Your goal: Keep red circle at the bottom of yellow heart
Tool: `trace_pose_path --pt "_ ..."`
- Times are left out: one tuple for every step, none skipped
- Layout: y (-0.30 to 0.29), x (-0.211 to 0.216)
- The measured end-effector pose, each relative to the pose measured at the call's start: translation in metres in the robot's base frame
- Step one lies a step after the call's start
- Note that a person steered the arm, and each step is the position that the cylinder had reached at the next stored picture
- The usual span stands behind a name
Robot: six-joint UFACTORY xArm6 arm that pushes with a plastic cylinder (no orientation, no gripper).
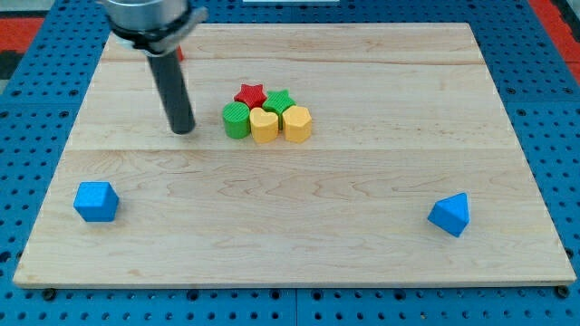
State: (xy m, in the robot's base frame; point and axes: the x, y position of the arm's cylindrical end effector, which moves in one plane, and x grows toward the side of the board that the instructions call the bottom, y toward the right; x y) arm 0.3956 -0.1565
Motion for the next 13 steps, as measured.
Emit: trace_pose_path --pt "-0.003 -0.068" --pt "-0.028 -0.110" --pt "-0.089 -0.130" --pt "-0.121 -0.169" --pt "-0.054 -0.176" --pt "-0.037 -0.134" --pt "-0.039 -0.106" --pt "-0.019 -0.140" --pt "-0.008 -0.163" --pt "0.048 -0.139" --pt "0.031 -0.104" --pt "0.021 -0.076" --pt "-0.004 -0.057"
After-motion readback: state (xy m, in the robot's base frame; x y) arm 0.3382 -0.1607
